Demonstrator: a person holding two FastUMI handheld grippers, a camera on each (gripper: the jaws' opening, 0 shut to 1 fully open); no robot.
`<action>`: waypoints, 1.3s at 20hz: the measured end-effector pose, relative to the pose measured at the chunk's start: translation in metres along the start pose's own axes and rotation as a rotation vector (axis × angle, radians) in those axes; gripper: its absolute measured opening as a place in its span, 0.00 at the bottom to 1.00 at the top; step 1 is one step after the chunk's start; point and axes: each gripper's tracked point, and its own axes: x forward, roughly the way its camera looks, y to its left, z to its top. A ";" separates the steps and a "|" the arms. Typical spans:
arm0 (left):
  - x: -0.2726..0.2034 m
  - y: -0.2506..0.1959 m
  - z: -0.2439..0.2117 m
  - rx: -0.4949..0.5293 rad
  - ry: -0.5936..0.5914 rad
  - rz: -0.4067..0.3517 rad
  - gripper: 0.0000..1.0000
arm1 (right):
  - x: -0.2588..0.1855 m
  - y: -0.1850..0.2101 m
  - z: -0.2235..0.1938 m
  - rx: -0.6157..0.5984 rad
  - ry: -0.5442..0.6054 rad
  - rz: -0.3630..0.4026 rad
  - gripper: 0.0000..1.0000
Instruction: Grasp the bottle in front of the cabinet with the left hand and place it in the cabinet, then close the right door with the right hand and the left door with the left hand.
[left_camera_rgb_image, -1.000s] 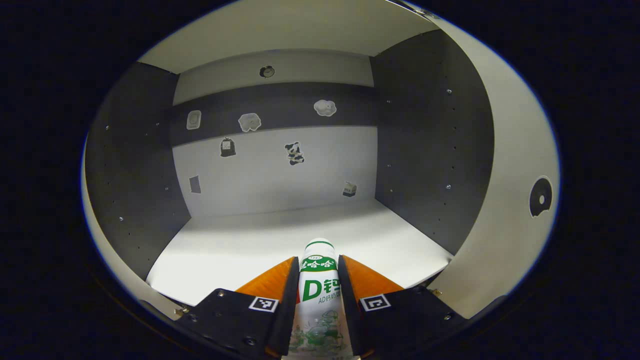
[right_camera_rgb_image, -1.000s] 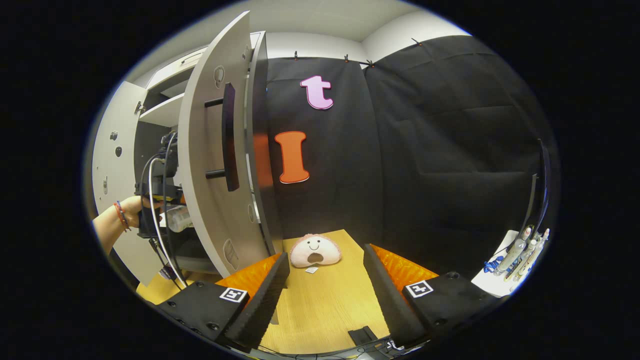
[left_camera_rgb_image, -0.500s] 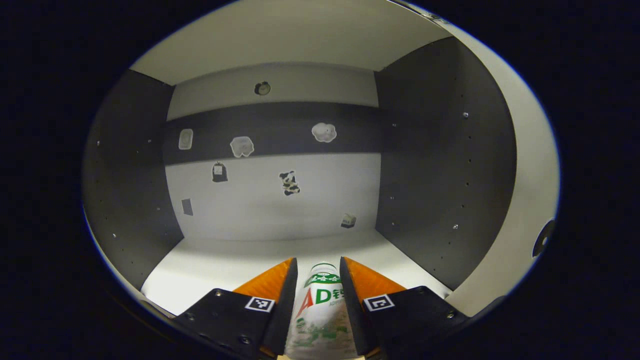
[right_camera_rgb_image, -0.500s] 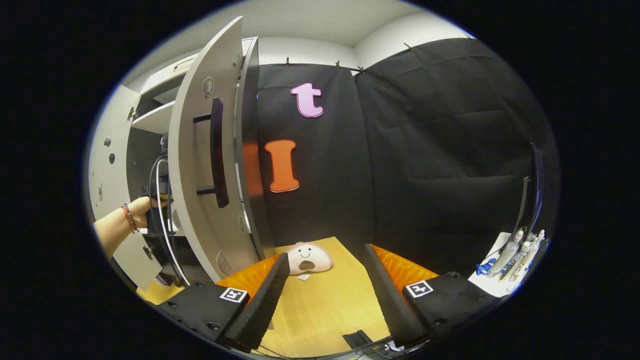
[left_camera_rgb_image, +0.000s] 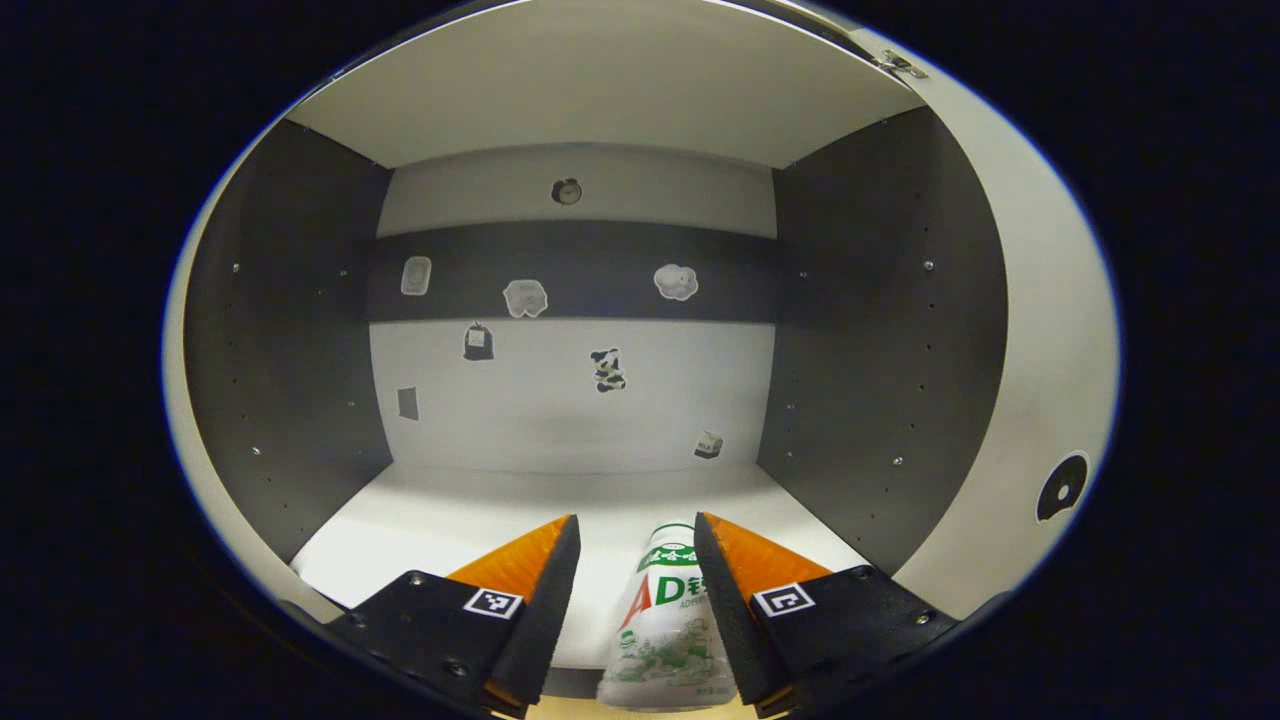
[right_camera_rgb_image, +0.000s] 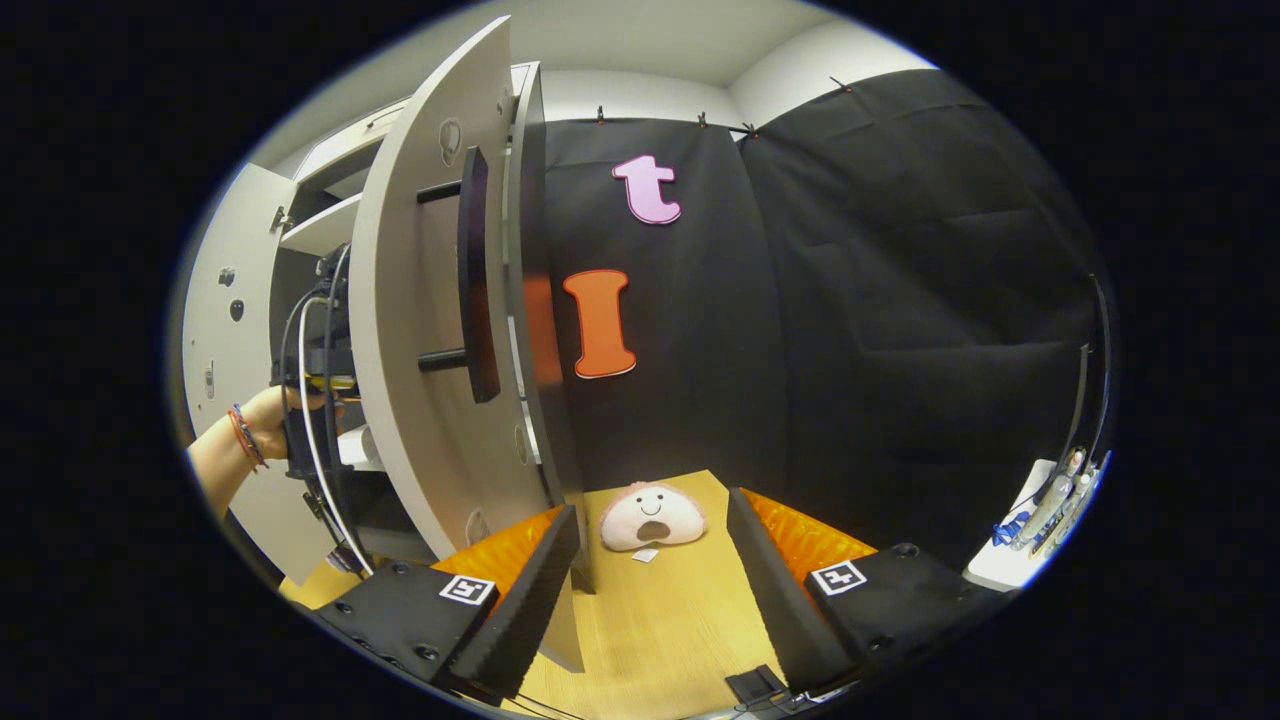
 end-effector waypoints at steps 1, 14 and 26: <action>-0.011 0.004 0.013 0.007 -0.025 0.009 0.70 | 0.001 -0.002 -0.001 -0.008 -0.002 -0.001 0.99; -0.240 0.081 0.031 -0.111 -0.153 0.045 0.93 | 0.019 0.028 0.006 -0.086 -0.012 0.062 0.89; -0.352 0.158 -0.012 -0.137 -0.164 0.051 0.93 | -0.002 0.053 0.001 -0.098 -0.061 -0.058 0.93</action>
